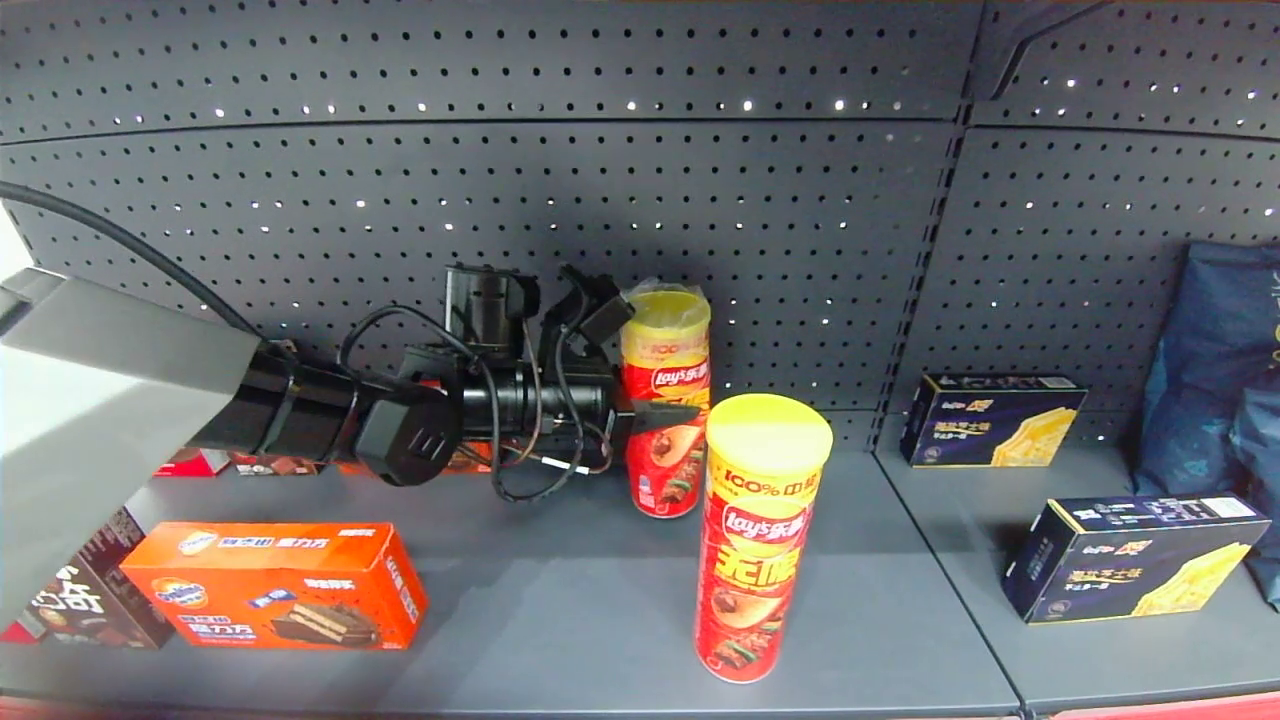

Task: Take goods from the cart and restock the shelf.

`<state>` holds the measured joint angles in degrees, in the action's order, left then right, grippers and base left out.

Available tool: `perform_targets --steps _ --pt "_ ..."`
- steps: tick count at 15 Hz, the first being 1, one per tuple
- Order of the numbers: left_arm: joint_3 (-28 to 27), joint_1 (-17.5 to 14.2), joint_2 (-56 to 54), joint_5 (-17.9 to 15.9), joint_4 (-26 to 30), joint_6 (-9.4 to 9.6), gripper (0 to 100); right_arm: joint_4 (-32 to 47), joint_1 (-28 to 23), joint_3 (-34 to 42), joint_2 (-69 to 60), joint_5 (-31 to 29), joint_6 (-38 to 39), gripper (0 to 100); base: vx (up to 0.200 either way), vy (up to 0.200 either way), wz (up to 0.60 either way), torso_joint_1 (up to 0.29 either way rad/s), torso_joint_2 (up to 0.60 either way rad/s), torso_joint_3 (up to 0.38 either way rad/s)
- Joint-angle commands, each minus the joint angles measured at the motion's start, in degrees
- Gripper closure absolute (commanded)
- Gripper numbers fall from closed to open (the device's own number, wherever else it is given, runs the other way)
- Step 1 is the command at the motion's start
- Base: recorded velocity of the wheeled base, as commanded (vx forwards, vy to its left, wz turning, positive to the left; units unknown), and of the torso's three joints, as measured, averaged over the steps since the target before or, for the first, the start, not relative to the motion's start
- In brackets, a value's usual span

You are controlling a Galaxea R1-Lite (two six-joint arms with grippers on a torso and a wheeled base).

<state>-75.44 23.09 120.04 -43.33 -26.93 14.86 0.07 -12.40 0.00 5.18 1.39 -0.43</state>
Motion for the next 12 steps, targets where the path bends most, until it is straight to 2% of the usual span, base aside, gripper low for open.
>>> perform_targets --steps 1,12 --pt "-2.3 0.1 2.3 0.0 0.1 -0.09 100 0.0 0.0 0.0 0.2 0.0 0.0 0 0.000 0.000 0.00 0.000 0.00 0.000" --pt "-8.0 1.0 6.7 0.0 0.2 -0.09 100 0.0 0.0 0.0 0.2 0.0 0.0 0 0.000 0.000 0.00 0.000 0.00 0.000"
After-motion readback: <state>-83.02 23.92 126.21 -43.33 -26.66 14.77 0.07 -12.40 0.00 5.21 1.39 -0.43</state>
